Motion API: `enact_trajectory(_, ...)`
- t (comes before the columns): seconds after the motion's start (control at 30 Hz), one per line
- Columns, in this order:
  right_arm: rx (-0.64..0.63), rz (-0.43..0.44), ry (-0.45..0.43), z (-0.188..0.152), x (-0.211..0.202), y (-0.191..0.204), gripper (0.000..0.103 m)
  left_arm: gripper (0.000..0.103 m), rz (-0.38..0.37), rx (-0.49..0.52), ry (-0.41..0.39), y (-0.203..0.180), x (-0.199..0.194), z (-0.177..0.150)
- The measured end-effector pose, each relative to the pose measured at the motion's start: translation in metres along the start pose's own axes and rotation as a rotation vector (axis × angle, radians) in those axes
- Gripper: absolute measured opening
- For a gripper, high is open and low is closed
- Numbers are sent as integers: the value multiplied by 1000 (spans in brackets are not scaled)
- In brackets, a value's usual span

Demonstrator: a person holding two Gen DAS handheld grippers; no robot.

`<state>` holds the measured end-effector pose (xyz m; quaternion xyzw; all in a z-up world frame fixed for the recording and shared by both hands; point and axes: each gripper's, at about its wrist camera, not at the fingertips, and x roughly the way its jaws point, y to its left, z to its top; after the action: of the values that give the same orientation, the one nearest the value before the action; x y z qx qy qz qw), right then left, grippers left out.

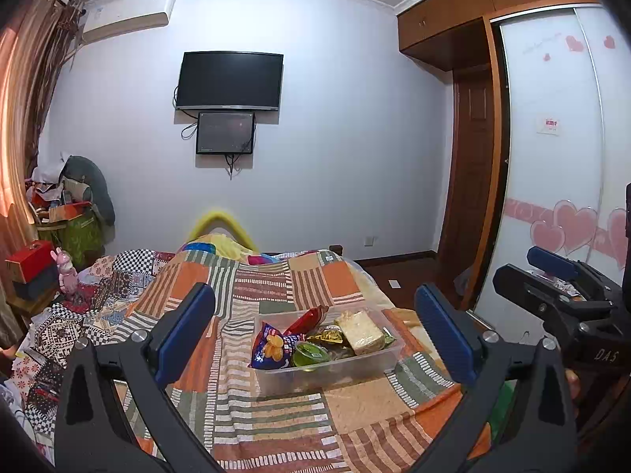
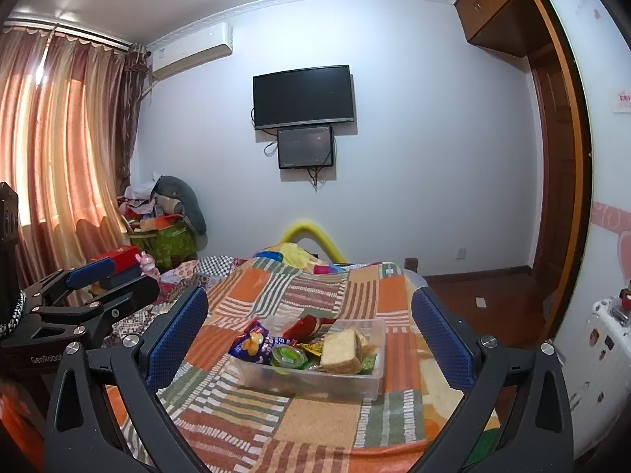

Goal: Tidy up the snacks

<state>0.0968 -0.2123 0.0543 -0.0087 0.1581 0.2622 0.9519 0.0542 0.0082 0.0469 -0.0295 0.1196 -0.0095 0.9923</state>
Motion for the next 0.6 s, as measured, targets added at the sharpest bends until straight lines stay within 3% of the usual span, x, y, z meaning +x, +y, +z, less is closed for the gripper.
enact_trajectory(0.6, 0, -8, 5, 1, -4, -2, 103, 103, -34, 2, 14, -2, 0, 0)
